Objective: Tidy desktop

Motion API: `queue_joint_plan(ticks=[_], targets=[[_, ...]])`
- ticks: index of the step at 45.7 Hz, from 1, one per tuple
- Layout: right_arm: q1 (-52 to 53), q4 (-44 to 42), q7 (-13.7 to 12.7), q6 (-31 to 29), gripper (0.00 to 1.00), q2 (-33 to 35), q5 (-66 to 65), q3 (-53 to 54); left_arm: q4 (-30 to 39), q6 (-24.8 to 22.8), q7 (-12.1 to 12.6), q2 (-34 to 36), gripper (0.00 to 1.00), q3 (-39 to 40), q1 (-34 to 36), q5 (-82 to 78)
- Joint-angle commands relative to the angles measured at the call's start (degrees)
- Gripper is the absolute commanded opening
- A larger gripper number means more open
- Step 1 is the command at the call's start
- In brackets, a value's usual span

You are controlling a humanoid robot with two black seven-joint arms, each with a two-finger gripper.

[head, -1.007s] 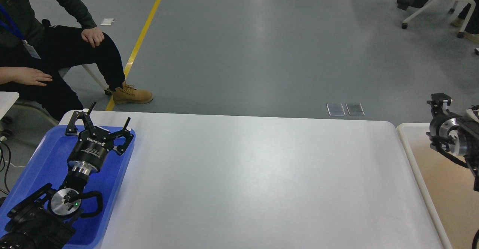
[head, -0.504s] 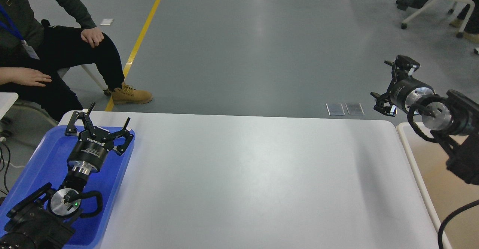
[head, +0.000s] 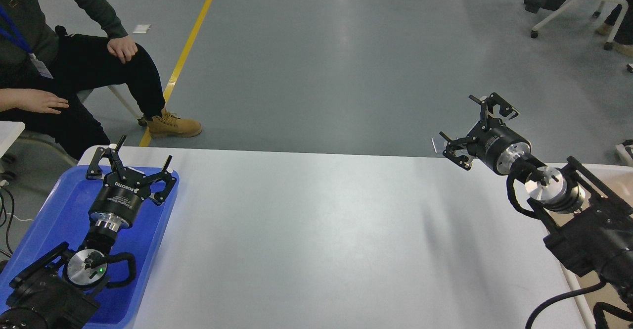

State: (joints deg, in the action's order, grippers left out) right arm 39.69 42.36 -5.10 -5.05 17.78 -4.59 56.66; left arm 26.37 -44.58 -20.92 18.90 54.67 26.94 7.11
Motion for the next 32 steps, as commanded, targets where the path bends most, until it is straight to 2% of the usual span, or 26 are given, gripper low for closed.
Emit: queue_joint_plan(ticks=[1,10,21,32], targets=[[-2.42,-0.44,0.01,-1.72,1.0,-2.58,2.12,3.02,0.0,0.02,0.0,0.0,0.99,0.0,0.04,0.01],[-3.12,-2.19,0.01,-3.21,1.0,-2.67,8.63,2.85,0.0,0.02,0.0,0.0,0.99,0.0,0.04,0.01],[-6.03,-4.04,0.01,-8.75,1.0,-3.37,8.72,2.85,0.0,0.02,0.0,0.0,0.99,0.0,-0.05,0.01],[-7.08,-4.57,0.01,-9.19,1.0,-3.37,8.72,2.58,0.0,0.02,-0.09,0.0,0.99,0.0,0.04,0.01]])
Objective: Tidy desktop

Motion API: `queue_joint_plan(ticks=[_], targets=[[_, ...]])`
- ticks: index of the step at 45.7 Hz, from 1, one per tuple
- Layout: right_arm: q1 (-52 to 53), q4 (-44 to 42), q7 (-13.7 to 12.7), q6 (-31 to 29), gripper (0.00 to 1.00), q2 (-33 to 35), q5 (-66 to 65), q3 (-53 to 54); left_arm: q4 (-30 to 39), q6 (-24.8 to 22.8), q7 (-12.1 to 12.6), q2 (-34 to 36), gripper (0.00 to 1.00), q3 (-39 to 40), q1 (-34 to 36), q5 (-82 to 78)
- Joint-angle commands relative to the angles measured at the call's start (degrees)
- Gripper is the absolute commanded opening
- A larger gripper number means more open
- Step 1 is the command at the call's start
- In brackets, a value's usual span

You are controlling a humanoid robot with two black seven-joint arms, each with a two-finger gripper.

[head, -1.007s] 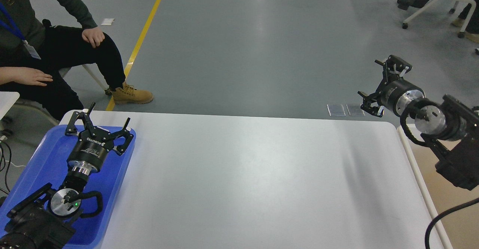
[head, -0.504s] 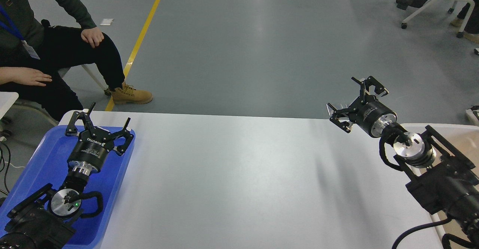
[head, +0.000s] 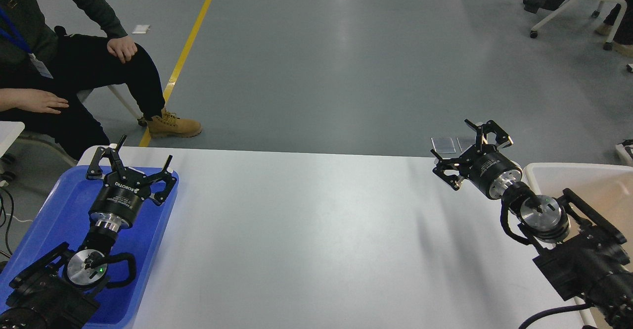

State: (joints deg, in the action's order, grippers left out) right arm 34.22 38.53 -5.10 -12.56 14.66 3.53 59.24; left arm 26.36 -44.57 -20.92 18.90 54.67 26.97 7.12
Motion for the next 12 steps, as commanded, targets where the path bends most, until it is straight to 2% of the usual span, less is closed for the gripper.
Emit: queue_joint_plan(ticks=[1,12], targets=[[-1.61,-0.74,0.0,-1.68,1.0,-0.24,0.6,0.09,0.0,0.01,0.0,0.0,0.99,0.0,0.02,0.0],[-2.05,-1.62,0.0,-1.68,1.0,-0.24,0.6,0.27,0.0,0.01,0.0,0.0,0.99,0.0,0.02,0.0]])
